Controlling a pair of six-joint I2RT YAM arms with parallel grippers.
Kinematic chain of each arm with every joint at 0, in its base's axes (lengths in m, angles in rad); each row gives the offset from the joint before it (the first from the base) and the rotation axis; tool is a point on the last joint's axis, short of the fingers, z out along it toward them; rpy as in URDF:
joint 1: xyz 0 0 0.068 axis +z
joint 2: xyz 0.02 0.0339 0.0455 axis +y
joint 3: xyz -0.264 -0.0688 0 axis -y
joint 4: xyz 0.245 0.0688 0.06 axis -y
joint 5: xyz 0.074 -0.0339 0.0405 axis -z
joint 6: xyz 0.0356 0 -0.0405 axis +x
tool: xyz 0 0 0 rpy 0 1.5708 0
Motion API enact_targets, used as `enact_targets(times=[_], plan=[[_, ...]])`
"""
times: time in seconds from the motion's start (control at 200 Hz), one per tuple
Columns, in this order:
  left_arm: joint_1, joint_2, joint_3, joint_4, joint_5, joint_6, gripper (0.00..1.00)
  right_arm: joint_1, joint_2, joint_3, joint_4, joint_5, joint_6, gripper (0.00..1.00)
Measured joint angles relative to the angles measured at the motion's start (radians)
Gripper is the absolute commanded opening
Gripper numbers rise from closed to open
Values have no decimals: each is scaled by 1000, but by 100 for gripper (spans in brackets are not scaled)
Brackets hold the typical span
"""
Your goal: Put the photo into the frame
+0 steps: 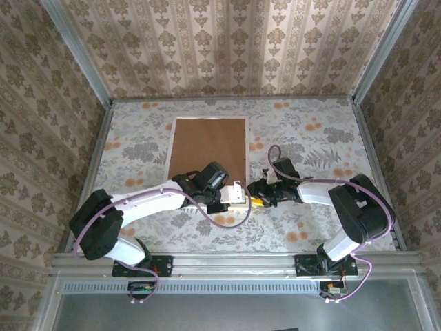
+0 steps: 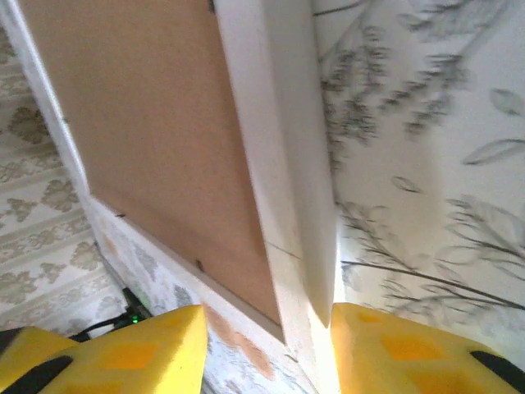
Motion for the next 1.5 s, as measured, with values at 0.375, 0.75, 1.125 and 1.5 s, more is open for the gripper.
enact_targets(times=[0.375,0.75,1.125,1.5], plan=[[3,44,-3,-80,-71,14,47,5,-39,6,-54,60,-37,32],[22,164,26,-125,-118,68,49,4,-36,38,-106,69,-91,33],[31,189,56,-91,-129,124,3,-8,-32,38,-136,69,-124,45],[25,188,54,-56,-123,134,0,-34,-32,49,-205,83,-173,64]])
